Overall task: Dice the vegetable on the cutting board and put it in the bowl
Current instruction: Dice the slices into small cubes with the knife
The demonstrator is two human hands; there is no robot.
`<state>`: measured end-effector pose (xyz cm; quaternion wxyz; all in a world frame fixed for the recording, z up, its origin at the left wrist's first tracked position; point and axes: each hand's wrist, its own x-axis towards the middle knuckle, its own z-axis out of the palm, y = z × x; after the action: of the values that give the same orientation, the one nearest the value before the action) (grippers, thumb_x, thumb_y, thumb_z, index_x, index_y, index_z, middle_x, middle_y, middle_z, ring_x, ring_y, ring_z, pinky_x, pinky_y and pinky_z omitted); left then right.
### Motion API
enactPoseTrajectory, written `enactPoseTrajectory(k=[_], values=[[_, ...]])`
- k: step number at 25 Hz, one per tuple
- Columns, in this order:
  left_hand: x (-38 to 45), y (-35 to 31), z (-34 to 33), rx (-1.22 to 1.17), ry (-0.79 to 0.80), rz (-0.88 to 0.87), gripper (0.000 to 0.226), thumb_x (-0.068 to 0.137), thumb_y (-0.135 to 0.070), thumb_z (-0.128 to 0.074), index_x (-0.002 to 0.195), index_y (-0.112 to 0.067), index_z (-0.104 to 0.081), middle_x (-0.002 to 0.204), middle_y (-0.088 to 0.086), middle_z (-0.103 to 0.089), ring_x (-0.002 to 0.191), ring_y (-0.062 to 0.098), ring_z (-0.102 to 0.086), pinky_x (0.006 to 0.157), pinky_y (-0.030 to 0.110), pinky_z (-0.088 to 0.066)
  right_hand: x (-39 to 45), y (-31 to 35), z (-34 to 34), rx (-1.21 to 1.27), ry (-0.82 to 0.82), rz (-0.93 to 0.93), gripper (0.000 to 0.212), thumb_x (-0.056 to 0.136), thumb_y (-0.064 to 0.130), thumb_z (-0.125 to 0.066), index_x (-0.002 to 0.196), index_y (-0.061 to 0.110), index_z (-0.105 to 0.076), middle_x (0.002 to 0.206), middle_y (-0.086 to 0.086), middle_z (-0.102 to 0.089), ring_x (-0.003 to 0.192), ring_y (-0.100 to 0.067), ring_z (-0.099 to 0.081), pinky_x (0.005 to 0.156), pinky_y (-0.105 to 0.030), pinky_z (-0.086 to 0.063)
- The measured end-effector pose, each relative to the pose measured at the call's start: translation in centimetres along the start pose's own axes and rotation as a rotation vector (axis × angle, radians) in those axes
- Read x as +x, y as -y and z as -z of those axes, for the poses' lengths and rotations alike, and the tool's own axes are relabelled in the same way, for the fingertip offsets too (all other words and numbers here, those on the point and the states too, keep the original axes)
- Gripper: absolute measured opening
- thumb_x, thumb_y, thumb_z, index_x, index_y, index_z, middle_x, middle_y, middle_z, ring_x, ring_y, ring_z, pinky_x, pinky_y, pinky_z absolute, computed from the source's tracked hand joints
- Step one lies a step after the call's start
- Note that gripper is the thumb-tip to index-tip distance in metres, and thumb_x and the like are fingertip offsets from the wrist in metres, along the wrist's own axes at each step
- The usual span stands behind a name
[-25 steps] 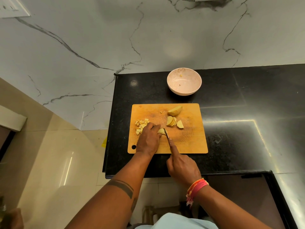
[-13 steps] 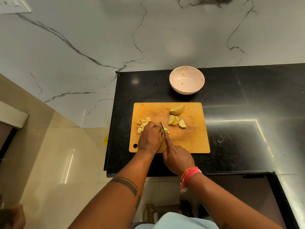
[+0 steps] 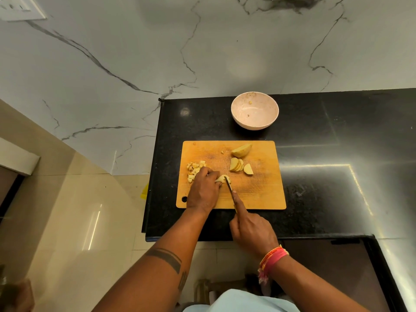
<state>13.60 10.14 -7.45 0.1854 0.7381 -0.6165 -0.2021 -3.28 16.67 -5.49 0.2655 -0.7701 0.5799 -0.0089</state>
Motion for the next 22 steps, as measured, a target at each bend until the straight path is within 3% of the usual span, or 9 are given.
enactPoseTrajectory(k=[4, 8, 10, 13, 16, 22], values=[[-0.2, 0.2, 0.2, 0.014, -0.021, 0.0, 0.034, 0.099, -0.021, -0.061, 0.133, -0.015, -0.064, 0.13, 0.0, -0.049, 0.117, 0.014, -0.053, 0.099, 0.022, -0.046, 1.6, 1.4, 0.2, -0.006, 0.009, -0.001, 0.073, 0.1, 0.032, -0.037, 0.161, 0.032, 0.004, 0.067, 0.0, -0.059, 0.053, -0.019, -0.053, 0.054, -0.037, -0.047], [0.1, 0.3, 0.4, -0.078, -0.004, 0.024, 0.024, 0.101, -0.014, -0.059, 0.122, -0.008, -0.068, 0.116, -0.007, -0.045, 0.091, -0.01, -0.05, 0.079, -0.002, -0.034, 2.6, 2.0, 0.2, -0.008, 0.029, -0.004, 0.073, 0.099, 0.031, -0.037, 0.161, 0.031, 0.001, 0.068, -0.003, -0.058, 0.053, -0.021, -0.05, 0.051, -0.036, -0.041], [0.4, 0.6, 0.2, -0.14, 0.012, 0.026, 0.019, 0.1, -0.012, -0.06, 0.115, -0.007, -0.071, 0.112, -0.007, -0.047, 0.09, -0.008, -0.052, 0.082, 0.005, -0.043, 3.2, 2.2, 0.1, -0.031, 0.037, -0.003, 0.073, 0.099, 0.031, -0.037, 0.161, 0.031, 0.001, 0.07, -0.005, -0.057, 0.055, -0.025, -0.05, 0.053, -0.036, -0.038], [0.7, 1.0, -0.6, -0.138, 0.023, 0.039, 0.016, 0.099, -0.017, -0.06, 0.109, -0.009, -0.071, 0.112, 0.002, -0.055, 0.099, 0.016, -0.059, 0.089, 0.027, -0.05, 4.2, 2.1, -0.1, -0.054, 0.045, -0.006, 0.073, 0.1, 0.032, -0.037, 0.161, 0.032, 0.003, 0.073, -0.008, -0.056, 0.06, -0.03, -0.053, 0.054, -0.037, -0.04], [0.7, 0.9, -1.0, -0.144, 0.015, 0.062, 0.015, 0.097, -0.015, -0.063, 0.107, -0.008, -0.071, 0.112, 0.003, -0.055, 0.1, 0.02, -0.06, 0.089, 0.036, -0.054, 3.9, 1.6, -0.7, -0.064, 0.052, 0.015, 0.076, 0.1, 0.032, -0.037, 0.161, 0.031, 0.008, 0.075, -0.01, -0.063, 0.061, -0.031, -0.06, 0.054, -0.038, -0.044], [1.0, -0.3, -0.3, 0.013, -0.025, 0.122, 0.027, 0.103, -0.026, -0.055, 0.123, -0.011, -0.067, 0.124, 0.004, -0.051, 0.107, 0.02, -0.058, 0.09, 0.033, -0.053, 0.9, 0.4, -1.2, -0.086, 0.082, 0.026, 0.08, 0.1, 0.031, -0.037, 0.158, 0.031, 0.017, 0.069, -0.001, -0.059, 0.052, -0.021, -0.053, 0.053, -0.036, -0.048]])
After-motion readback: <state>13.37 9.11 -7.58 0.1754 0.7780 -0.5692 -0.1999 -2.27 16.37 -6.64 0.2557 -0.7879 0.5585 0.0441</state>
